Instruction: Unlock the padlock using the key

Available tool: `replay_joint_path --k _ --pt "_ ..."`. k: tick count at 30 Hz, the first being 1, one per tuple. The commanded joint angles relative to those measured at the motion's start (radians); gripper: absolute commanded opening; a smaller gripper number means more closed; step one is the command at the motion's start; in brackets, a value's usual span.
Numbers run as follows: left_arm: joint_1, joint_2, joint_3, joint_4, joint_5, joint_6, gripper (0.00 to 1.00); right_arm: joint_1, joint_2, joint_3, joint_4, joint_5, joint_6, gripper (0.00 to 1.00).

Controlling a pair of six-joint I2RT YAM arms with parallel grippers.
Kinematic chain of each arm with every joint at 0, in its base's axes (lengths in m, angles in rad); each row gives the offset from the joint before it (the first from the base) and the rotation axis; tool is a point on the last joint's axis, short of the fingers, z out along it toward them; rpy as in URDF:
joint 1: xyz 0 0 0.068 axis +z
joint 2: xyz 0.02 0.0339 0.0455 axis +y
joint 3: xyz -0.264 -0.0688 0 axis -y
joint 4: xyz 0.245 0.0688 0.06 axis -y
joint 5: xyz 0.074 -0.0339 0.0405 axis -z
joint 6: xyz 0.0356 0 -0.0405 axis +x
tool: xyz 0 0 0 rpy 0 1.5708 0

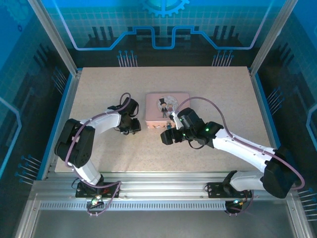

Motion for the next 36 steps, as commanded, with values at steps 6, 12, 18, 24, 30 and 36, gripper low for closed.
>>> replay_joint_path --k 6,12,18,24,30,36 --pt "-0.027 0.067 0.034 -0.050 -0.076 0.035 0.33 0.016 0.007 0.015 0.010 0.026 0.013 0.82" --pt "-0.041 0.096 0.036 -0.053 -0.090 0.046 0.19 0.016 0.016 0.013 0.009 0.037 0.017 0.83" --pt "-0.048 0.091 0.024 -0.049 -0.082 0.049 0.00 0.013 0.019 0.016 -0.004 0.061 0.023 0.83" --pt "-0.050 -0.030 0.044 -0.098 -0.089 0.069 0.00 -0.004 -0.004 0.005 -0.013 0.077 0.035 0.83" --pt "-0.070 -0.169 0.121 -0.192 -0.093 0.097 0.00 -0.047 -0.071 -0.013 0.023 0.043 0.051 0.83" --pt "-0.119 -0.260 0.213 -0.252 -0.089 0.087 0.00 -0.079 -0.132 -0.048 0.054 0.026 0.073 0.82"
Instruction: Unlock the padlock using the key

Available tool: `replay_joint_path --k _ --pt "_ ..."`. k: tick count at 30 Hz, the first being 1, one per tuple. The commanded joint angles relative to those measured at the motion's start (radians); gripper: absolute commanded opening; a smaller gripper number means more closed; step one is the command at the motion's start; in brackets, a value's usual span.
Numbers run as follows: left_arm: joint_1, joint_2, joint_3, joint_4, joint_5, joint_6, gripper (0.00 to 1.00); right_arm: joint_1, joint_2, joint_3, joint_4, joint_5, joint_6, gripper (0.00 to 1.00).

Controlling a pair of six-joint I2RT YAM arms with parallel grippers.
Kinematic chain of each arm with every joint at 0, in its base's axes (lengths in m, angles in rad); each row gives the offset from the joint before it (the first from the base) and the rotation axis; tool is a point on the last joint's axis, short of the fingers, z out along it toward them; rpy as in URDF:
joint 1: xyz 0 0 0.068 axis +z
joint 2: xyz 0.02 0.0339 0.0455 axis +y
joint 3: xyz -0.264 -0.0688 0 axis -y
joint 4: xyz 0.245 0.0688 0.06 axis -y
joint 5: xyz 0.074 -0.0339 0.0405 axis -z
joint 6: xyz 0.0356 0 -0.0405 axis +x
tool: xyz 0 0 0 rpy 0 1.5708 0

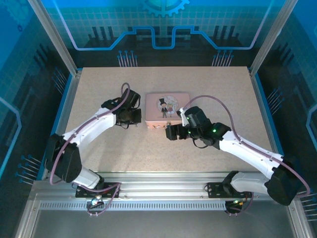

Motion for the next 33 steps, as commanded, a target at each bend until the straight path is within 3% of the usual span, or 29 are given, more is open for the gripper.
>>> replay_joint_path --k 1,8,14,19,22,25,28,33 --pt "-0.036 -0.047 0.065 -0.075 0.002 0.011 0.00 -0.028 -0.042 -0.014 0.047 -0.018 0.031 0.82" --pt "-0.109 -0.093 0.154 -0.055 0.062 -0.060 0.00 -0.084 -0.096 -0.028 0.173 -0.098 0.086 0.78" --pt "-0.139 -0.135 0.163 0.044 0.202 -0.146 0.00 -0.128 -0.089 -0.082 0.381 -0.235 0.160 0.75" --pt "-0.151 -0.141 0.173 0.097 0.337 -0.188 0.00 -0.141 -0.078 -0.073 0.416 -0.293 0.130 0.61" --pt "-0.155 -0.138 0.180 0.117 0.405 -0.200 0.00 -0.159 -0.076 -0.042 0.367 -0.342 0.061 0.48" --pt "-0.161 -0.135 0.191 0.128 0.459 -0.193 0.00 -0.183 -0.076 -0.021 0.328 -0.438 -0.022 0.43" --pt "-0.167 -0.127 0.202 0.141 0.508 -0.189 0.00 -0.214 -0.082 -0.002 0.289 -0.515 -0.085 0.43" --pt "-0.180 -0.104 0.225 0.137 0.563 -0.176 0.00 -0.234 -0.088 0.045 0.239 -0.567 -0.160 0.54"
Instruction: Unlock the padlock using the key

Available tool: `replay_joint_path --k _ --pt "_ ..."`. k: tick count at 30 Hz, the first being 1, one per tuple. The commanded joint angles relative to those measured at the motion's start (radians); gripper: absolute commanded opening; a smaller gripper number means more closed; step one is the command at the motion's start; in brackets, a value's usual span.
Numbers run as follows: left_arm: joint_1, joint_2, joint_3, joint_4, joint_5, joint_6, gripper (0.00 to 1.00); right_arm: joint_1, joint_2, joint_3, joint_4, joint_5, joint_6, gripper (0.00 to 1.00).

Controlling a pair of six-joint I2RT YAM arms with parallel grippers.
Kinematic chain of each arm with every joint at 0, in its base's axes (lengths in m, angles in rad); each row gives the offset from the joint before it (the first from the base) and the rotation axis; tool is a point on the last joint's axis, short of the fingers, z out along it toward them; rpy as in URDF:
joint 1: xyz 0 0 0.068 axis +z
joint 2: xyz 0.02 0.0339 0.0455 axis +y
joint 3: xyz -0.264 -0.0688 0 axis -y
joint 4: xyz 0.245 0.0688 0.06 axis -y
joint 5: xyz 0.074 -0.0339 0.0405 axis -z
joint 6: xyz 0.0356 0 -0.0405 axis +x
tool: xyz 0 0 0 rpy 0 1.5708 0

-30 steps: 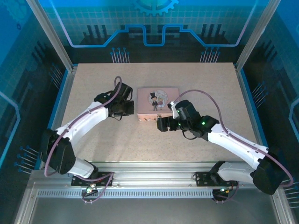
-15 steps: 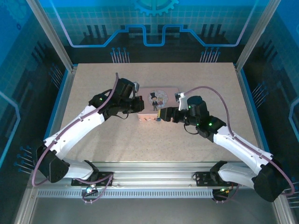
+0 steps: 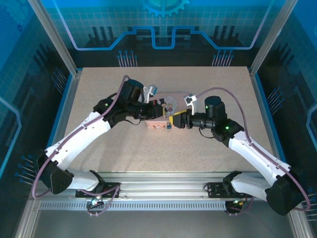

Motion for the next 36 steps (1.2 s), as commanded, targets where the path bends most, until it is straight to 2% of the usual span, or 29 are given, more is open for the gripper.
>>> replay_joint_path --k 1,5,10,13,24,32,36 --pt "-0.015 0.016 0.039 0.020 0.088 0.002 0.00 -0.014 -0.008 0.065 -0.055 -0.091 -0.095 0.55" --pt "-0.027 0.031 0.051 0.024 0.110 0.005 0.00 -0.015 0.011 0.106 -0.095 -0.115 -0.137 0.57" --pt "-0.038 0.048 0.071 0.017 0.131 0.015 0.00 -0.014 0.032 0.140 -0.128 -0.169 -0.176 0.51" --pt "-0.039 0.047 0.076 0.020 0.133 0.016 0.00 -0.015 0.040 0.155 -0.157 -0.182 -0.198 0.51" --pt "-0.042 0.044 0.082 0.032 0.156 0.012 0.00 -0.007 0.068 0.177 -0.195 -0.172 -0.226 0.54" --pt "-0.041 0.039 0.086 0.026 0.146 0.017 0.00 -0.008 0.033 0.146 -0.176 -0.169 -0.234 0.52" --pt "-0.041 0.034 0.088 0.026 0.144 0.019 0.00 -0.017 0.006 0.123 -0.183 -0.148 -0.235 0.57"
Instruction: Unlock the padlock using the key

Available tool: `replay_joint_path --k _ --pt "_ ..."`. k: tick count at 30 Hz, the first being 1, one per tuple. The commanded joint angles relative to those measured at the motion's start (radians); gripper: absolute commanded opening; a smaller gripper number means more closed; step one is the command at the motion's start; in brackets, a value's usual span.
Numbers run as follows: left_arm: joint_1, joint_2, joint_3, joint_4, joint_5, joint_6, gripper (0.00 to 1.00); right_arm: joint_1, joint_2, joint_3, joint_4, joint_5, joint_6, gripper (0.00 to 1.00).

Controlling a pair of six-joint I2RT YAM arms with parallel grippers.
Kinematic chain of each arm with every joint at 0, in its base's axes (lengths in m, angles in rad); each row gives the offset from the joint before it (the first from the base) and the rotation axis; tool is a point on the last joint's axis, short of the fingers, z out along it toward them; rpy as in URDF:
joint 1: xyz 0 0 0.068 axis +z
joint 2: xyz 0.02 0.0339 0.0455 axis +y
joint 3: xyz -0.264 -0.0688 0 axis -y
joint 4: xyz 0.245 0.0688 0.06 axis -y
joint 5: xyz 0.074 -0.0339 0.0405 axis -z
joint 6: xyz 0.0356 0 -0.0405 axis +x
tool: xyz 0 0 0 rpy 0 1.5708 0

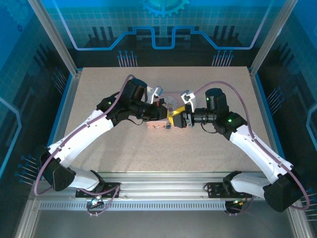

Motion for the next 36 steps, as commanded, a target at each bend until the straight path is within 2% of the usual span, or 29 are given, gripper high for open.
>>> replay_joint_path --k 1,10,18,22,24,27,32,36 --pt "-0.018 -0.006 0.046 0.040 0.044 0.009 0.00 -0.003 -0.032 -0.032 -0.016 -0.008 -0.021 0.59" --pt "-0.018 -0.001 0.043 0.051 0.062 -0.001 0.00 -0.006 -0.060 -0.062 0.015 -0.003 -0.008 0.62" --pt "-0.020 0.008 0.040 0.055 0.096 -0.002 0.00 0.007 -0.023 -0.024 0.030 -0.031 -0.007 0.54" --pt "-0.020 0.010 0.038 0.052 0.100 0.002 0.00 0.009 -0.013 -0.004 0.018 -0.039 -0.017 0.45" --pt "-0.020 0.011 0.038 0.053 0.108 0.006 0.00 0.009 -0.010 0.003 0.008 -0.039 -0.022 0.43" --pt "-0.020 0.017 0.039 0.042 0.113 0.015 0.00 0.011 -0.010 0.016 -0.009 -0.035 -0.032 0.44" --pt "-0.020 0.024 0.037 0.019 0.114 0.032 0.00 0.011 -0.021 0.033 -0.047 -0.016 -0.054 0.51" --pt "-0.020 0.021 0.039 0.010 0.104 0.039 0.00 0.010 -0.035 0.032 -0.074 -0.019 -0.074 0.50"
